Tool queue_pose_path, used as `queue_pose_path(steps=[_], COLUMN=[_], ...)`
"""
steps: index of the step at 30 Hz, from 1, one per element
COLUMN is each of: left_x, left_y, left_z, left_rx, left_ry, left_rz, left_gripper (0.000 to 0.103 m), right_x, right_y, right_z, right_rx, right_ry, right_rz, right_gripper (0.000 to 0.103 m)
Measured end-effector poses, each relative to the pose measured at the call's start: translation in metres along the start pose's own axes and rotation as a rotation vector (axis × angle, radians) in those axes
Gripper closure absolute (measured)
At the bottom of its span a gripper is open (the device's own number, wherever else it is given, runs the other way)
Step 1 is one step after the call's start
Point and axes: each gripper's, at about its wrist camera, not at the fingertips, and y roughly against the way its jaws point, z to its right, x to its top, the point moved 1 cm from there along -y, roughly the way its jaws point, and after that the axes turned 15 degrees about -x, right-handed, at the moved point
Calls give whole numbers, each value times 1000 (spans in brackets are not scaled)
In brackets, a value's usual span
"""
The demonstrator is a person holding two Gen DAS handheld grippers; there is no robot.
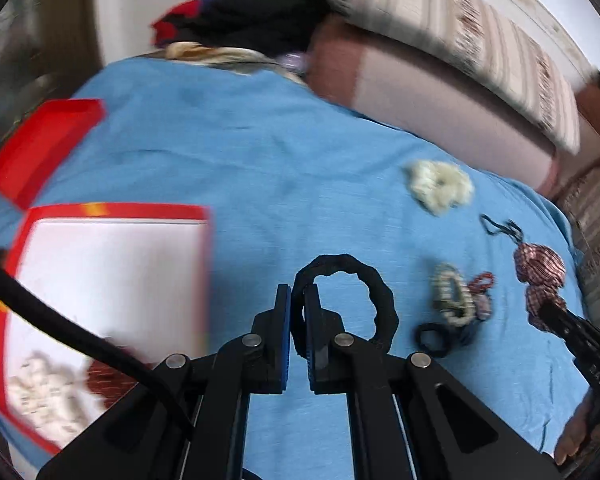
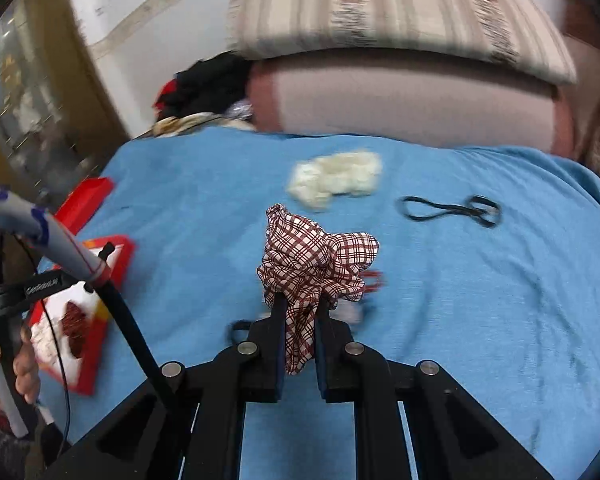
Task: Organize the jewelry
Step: 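Carry the hair tie and plaid scrunchie into the tray and release both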
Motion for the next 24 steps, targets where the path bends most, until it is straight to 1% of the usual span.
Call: queue_pose_path(steps=[4,7,9,14,19,24], left_x=[-5,-9,-11,-14,-12,-10], left_y=[28,44,53,64,62,54], left_z=[-55,-95,-122,-178,-207,-232], left_rx=[88,139,171,225,259,285], left_ry=[48,91,121,186,224,253], left_rz=[28,37,42,47,43,27], left_gripper=[97,97,97,97,97,97], right_x=[2,2,3,3,3,6], right_y=[4,2,-1,-14,-38,-61], right_z=[-62,-109,-143,-210,-254,-282], right_rx=[68,114,144,203,245,256], right_ry=[80,144,192,283,308,316], right_rz=[-8,-15,-17,-32,-86,-127], right_gripper=[90,90,90,90,90,90])
